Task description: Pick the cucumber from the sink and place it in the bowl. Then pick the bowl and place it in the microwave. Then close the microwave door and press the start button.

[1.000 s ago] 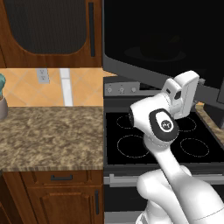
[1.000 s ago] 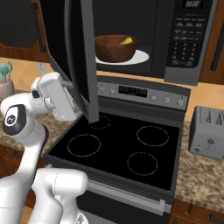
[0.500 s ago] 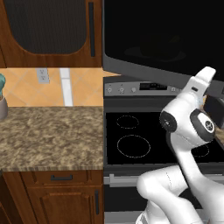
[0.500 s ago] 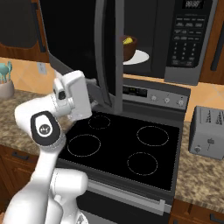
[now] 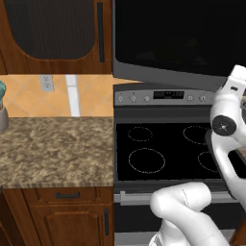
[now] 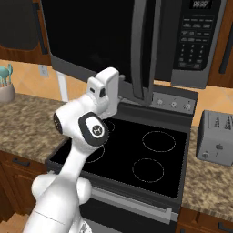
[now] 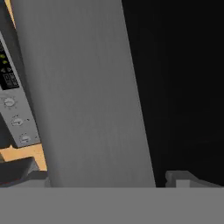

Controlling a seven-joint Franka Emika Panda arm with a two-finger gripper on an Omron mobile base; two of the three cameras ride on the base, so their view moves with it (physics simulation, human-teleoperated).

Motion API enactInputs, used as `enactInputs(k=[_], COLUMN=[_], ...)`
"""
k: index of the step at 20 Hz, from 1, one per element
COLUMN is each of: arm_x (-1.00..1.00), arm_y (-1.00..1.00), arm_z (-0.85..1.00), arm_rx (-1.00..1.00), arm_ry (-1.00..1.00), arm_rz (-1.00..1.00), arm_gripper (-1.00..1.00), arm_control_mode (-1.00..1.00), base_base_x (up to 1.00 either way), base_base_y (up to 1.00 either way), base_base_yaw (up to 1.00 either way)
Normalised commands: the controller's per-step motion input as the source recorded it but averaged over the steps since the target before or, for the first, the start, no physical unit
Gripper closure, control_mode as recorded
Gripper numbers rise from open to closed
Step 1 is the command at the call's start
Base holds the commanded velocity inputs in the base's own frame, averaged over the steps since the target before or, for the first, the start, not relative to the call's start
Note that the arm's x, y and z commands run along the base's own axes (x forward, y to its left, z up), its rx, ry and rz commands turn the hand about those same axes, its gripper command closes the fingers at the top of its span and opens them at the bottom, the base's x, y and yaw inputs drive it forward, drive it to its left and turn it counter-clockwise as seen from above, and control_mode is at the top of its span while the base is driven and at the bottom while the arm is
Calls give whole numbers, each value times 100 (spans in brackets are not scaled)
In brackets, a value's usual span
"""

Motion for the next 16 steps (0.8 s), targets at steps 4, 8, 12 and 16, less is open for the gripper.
enactInputs(k=[4, 8, 12, 16], arm_x=[31, 33, 28, 18], arm_y=[-4, -2, 0, 0], arm_z=[94, 94, 84, 86], arm_rx=[5, 3, 1, 0], arm_ry=[10, 9, 9, 8], arm_rz=[22, 22, 21, 20], arm_gripper=[-100, -100, -100, -100], arm_control_mode=[-100, -100, -100, -100], base_base_x=[0, 0, 0, 0], base_base_y=[0, 0, 0, 0], base_base_yaw=[0, 0, 0, 0])
